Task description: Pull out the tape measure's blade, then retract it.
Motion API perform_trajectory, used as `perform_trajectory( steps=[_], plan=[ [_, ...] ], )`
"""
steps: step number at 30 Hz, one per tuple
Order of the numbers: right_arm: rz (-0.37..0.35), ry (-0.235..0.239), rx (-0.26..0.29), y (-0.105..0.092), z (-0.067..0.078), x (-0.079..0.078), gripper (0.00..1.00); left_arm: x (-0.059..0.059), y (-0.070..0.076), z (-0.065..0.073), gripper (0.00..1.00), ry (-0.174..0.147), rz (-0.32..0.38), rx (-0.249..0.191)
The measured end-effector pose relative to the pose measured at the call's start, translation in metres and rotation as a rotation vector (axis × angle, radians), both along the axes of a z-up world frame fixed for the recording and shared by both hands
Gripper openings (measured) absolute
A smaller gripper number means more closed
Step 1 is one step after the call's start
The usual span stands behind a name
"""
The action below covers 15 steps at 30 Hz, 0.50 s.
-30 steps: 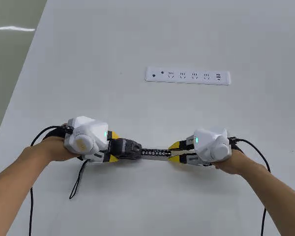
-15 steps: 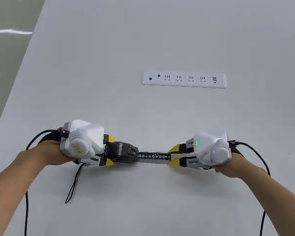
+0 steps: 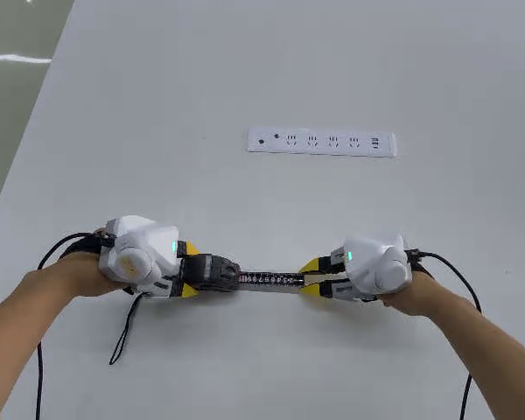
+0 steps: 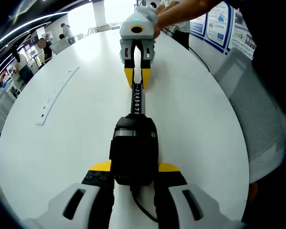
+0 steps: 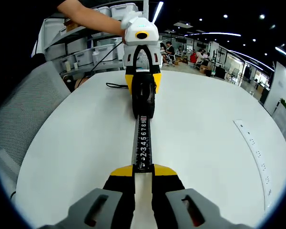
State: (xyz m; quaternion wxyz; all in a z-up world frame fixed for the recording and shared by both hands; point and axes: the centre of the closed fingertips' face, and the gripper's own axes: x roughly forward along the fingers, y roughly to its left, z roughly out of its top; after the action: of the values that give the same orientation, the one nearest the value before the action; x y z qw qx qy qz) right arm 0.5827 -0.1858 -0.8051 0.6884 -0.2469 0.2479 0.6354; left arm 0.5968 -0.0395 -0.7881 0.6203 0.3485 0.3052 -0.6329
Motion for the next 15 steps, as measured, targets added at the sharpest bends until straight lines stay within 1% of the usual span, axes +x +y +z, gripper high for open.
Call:
perform_trajectory(
  steps=[15],
  plan=[
    [0.005, 0.004, -0.003, -0.0053, 0.0014, -0.0002, 0.10, -0.0003, 0.0000, 0.0002, 0.27, 0.002, 0.000, 0.003]
  ],
)
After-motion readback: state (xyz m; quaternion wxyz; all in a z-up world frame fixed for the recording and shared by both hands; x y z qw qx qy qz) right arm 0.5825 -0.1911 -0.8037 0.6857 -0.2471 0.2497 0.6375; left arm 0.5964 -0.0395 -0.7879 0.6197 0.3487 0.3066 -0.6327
